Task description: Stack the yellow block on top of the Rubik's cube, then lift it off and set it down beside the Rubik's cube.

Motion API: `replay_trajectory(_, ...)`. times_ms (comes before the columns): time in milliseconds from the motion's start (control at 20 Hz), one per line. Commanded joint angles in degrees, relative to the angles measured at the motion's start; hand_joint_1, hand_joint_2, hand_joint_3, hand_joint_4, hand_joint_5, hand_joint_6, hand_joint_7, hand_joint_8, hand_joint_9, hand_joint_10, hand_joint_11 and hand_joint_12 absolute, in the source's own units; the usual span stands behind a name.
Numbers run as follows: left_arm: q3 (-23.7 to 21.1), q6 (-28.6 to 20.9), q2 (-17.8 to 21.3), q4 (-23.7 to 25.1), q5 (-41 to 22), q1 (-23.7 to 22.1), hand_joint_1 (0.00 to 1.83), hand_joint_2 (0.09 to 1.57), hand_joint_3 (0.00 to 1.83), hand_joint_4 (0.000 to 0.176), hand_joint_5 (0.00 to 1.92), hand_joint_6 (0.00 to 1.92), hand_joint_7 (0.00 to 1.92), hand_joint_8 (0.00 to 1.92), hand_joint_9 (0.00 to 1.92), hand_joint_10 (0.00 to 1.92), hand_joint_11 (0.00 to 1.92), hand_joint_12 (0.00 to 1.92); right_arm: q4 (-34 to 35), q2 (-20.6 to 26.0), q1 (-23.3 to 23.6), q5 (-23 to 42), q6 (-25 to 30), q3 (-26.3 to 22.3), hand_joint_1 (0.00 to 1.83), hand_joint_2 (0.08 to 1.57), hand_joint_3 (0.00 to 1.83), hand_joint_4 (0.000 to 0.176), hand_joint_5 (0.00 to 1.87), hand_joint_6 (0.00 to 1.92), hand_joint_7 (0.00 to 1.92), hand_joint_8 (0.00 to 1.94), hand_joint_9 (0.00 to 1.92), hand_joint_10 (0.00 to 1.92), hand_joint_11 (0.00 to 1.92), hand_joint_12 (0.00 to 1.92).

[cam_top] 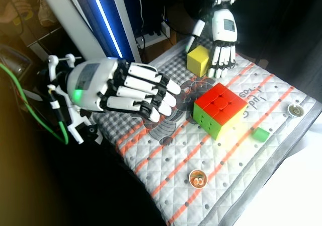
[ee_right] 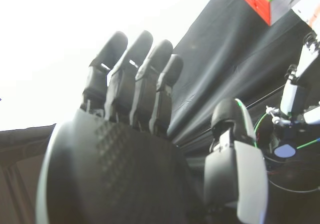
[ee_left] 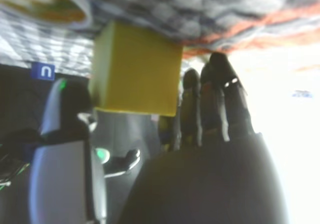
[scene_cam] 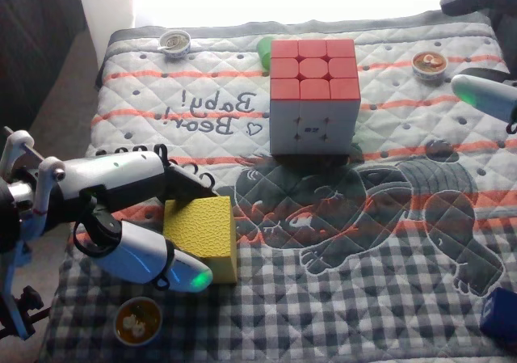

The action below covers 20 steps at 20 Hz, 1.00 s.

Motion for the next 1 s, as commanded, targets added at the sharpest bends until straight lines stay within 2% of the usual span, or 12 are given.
replay_trajectory(0, -0.01, -0.03, -0.31, -0.53, 5.61, -0.44, 1.02, 1.25, 0.0, 0.0, 0.74, 1.35, 0.55, 0.03, 0.4, 0.04, 0.0, 1.07, -0.28, 0.09, 0.78, 7.15, 0.33, 0.36, 0.57, 1.22, 0.0, 0.0, 0.51, 0.54, 0.61, 0.42, 0.47, 0.64, 0.07, 1.45)
replay_trajectory(100, -0.84, -0.01, 0.14, -1.99, 10.89, -0.25, 0.98, 1.27, 0.0, 0.0, 0.69, 1.42, 0.58, 0.03, 0.4, 0.04, 0.0, 0.97, -0.26, 0.07, 0.75, 7.15, 0.36, 0.36, 0.53, 1.23, 0.0, 0.0, 0.52, 0.53, 0.68, 0.32, 0.54, 0.58, 0.13, 1.42)
replay_trajectory(250, -3.62, 0.03, 2.47, -2.05, 20.23, -0.45, 1.02, 1.25, 0.0, 0.0, 0.73, 1.36, 0.62, 0.03, 0.47, 0.08, 0.0, 1.35, -0.24, 0.07, 0.64, 7.15, 0.43, 0.4, 0.48, 1.28, 0.0, 0.0, 0.53, 0.5, 0.76, 0.2, 0.55, 0.61, 0.08, 1.53)
replay_trajectory(300, -4.39, 0.03, 3.15, -1.64, 23.04, -0.66, 1.04, 1.25, 0.0, 0.0, 0.73, 1.36, 0.62, 0.02, 0.48, 0.09, 0.0, 1.41, -0.24, 0.06, 0.64, 7.15, 0.43, 0.44, 0.49, 1.29, 0.0, 0.0, 0.53, 0.48, 0.77, 0.18, 0.53, 0.66, 0.08, 1.56)
replay_trajectory(450, -5.5, 0.02, 4.1, -0.74, 31.27, -2.25, 1.0, 1.25, 0.0, 0.0, 0.74, 1.35, 0.64, 0.02, 0.42, 0.08, 0.0, 1.19, -0.21, -0.03, 0.58, 7.15, 0.43, 0.53, 0.54, 1.29, 0.0, 0.0, 0.54, 0.49, 0.76, 0.19, 0.46, 0.77, 0.08, 1.56)
replay_trajectory(500, -5.19, 0.02, 3.98, -0.41, 33.23, -3.42, 0.97, 1.24, 0.0, 0.047, 0.76, 1.33, 0.64, 0.02, 0.43, 0.08, 0.0, 1.11, -0.21, -0.15, 0.57, 7.14, 0.43, 0.62, 0.54, 1.29, 0.0, 0.0, 0.54, 0.49, 0.75, 0.19, 0.45, 0.78, 0.08, 1.56)
replay_trajectory(550, -4.59, 0.02, 3.58, -0.15, 34.06, -4.61, 0.97, 1.23, 0.0, 0.064, 0.77, 1.31, 0.67, 0.02, 0.46, 0.08, 0.0, 1.07, -0.21, -0.25, 0.57, 7.14, 0.43, 0.7, 0.54, 1.29, 0.0, 0.0, 0.53, 0.49, 0.74, 0.18, 0.46, 0.78, 0.09, 1.56)
replay_trajectory(650, -2.49, 0.02, 1.8, 0.33, 34.01, -7.66, 1.01, 1.23, 0.0, 0.0, 0.76, 1.32, 0.67, 0.02, 0.46, 0.06, 0.0, 1.1, -0.21, -0.44, 0.57, 7.14, 0.43, 0.85, 0.52, 1.3, 0.0, 0.0, 0.51, 0.56, 0.74, 0.24, 0.44, 0.85, 0.11, 1.57)
replay_trajectory(700, -0.51, 0.02, 0.08, 0.46, 32.7, -10.1, 1.04, 1.23, 0.0, 0.0, 0.78, 1.29, 0.67, 0.01, 0.46, 0.05, 0.0, 1.18, -0.21, -0.6, 0.57, 7.14, 0.43, 0.94, 0.51, 1.29, 0.0, 0.0, 0.5, 0.6, 0.73, 0.29, 0.44, 0.87, 0.11, 1.58)
replay_trajectory(750, 1.43, 0.02, -1.58, 0.54, 30.82, -12.44, 1.09, 1.22, 0.0, 0.0, 0.79, 1.28, 0.66, 0.01, 0.48, 0.06, 0.0, 1.4, -0.22, -0.79, 0.56, 7.13, 0.44, 1.07, 0.5, 1.3, 0.0, 0.0, 0.49, 0.64, 0.7, 0.38, 0.44, 0.91, 0.12, 1.59)
replay_trajectory(900, 7.49, -0.02, -7.03, -0.27, 25.17, -17.93, 1.1, 1.21, 0.0, 0.0, 0.8, 1.27, 0.71, 0.03, 0.55, 0.11, 0.0, 1.51, -0.26, -1.51, 0.56, 7.12, 0.58, 1.63, 0.5, 1.28, 0.0, 0.0, 0.46, 0.71, 0.64, 0.53, 0.43, 0.95, 0.11, 1.63)
replay_trajectory(950, 9.3, -0.03, -8.71, -0.83, 23.88, -18.93, 1.1, 1.2, 0.01, 0.0, 0.82, 1.24, 0.73, 0.03, 0.55, 0.21, 0.0, 1.56, -0.3, -1.74, 0.58, 7.08, 0.83, 1.83, 0.51, 1.28, 0.0, 0.0, 0.44, 0.72, 0.61, 0.55, 0.39, 0.94, 0.04, 1.66)
